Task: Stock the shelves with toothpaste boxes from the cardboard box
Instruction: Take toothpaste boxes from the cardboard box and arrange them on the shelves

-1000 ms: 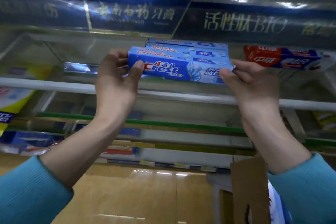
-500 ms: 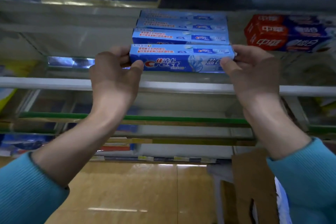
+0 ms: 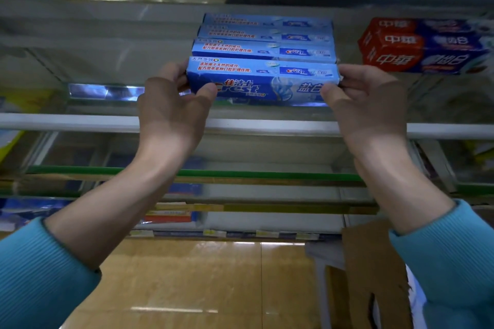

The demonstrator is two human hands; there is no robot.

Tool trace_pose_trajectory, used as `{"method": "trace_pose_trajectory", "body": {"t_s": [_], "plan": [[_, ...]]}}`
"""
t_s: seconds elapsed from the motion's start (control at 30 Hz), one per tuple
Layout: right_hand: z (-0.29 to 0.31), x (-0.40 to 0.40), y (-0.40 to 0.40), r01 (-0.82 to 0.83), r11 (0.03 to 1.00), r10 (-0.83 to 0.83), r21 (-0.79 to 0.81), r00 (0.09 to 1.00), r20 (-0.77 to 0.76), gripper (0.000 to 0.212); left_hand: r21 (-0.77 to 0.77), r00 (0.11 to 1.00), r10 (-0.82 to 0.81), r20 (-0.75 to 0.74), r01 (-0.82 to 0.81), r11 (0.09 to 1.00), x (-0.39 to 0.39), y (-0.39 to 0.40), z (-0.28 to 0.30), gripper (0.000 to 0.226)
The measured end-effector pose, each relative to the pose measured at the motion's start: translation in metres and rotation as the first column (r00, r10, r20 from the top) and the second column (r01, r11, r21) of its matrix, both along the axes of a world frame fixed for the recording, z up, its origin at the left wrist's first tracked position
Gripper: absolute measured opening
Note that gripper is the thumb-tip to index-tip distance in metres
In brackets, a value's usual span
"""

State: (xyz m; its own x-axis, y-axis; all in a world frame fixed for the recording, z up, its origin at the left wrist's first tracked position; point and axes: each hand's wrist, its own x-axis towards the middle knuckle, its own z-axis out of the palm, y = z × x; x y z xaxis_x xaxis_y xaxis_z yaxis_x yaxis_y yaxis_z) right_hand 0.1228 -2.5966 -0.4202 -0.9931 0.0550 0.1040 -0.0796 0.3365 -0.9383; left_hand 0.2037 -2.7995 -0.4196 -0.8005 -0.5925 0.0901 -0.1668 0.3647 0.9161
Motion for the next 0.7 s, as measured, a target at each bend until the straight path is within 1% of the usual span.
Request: {"method": "trace_pose_trajectory", "body": {"t_s": [0.07, 0.17, 0.23, 0.3, 0.37, 0.43, 0.47, 0.53, 0.63, 0.7], "plan": [[0.002, 0.001, 0.002, -0.022, 1.0, 0.022, -0.012, 1.0, 0.002, 0.03, -0.003, 0.999, -0.036, 0.007, 0.036, 0.999, 0.001, 0.001, 0.001, 0.038], [0.003, 0.003, 0.01, -0.073, 0.997, 0.073, -0.022, 0.997, -0.002, 0.029, -0.006, 0.999, -0.051, -0.018, 0.051, 0.999, 0.005, 0.008, 0.002, 0.032], [0.004, 0.005, 0.02, -0.112, 0.994, 0.112, -0.003, 0.994, 0.0, 0.032, -0.035, 0.999, -0.004, -0.05, 0.002, 0.999, 0.012, 0.018, 0.003, 0.037], [0.004, 0.011, 0.035, -0.135, 0.991, 0.135, 0.025, 0.991, -0.006, 0.033, -0.113, 0.99, 0.066, -0.122, -0.08, 0.99, 0.019, 0.03, -0.001, 0.041], [0.005, 0.017, 0.056, -0.128, 0.992, 0.128, 0.012, 0.991, -0.047, 0.03, -0.188, 0.971, 0.12, -0.206, -0.16, 0.969, 0.024, 0.044, -0.002, 0.04], [0.01, 0.02, 0.081, -0.102, 0.995, 0.1, -0.016, 0.992, -0.082, 0.027, -0.215, 0.955, 0.125, -0.269, -0.186, 0.959, 0.025, 0.065, 0.001, 0.037], [0.013, 0.021, 0.096, -0.087, 0.996, 0.084, -0.025, 0.993, -0.088, 0.026, -0.208, 0.954, 0.107, -0.279, -0.169, 0.963, 0.024, 0.078, 0.004, 0.035], [0.018, 0.022, 0.126, -0.065, 0.998, 0.063, -0.024, 0.995, -0.083, 0.024, -0.17, 0.963, 0.035, -0.266, -0.082, 0.982, 0.021, 0.108, 0.009, 0.027], [0.021, 0.027, 0.174, -0.029, 0.999, 0.026, -0.035, 0.997, -0.075, 0.021, -0.124, 0.967, -0.146, -0.209, 0.122, 0.985, 0.018, 0.164, 0.009, 0.012], [0.02, 0.033, 0.209, 0.002, 0.999, -0.005, -0.04, 0.998, -0.06, 0.019, -0.079, 0.95, -0.263, -0.171, 0.252, 0.964, 0.017, 0.206, 0.005, 0.013]]}}
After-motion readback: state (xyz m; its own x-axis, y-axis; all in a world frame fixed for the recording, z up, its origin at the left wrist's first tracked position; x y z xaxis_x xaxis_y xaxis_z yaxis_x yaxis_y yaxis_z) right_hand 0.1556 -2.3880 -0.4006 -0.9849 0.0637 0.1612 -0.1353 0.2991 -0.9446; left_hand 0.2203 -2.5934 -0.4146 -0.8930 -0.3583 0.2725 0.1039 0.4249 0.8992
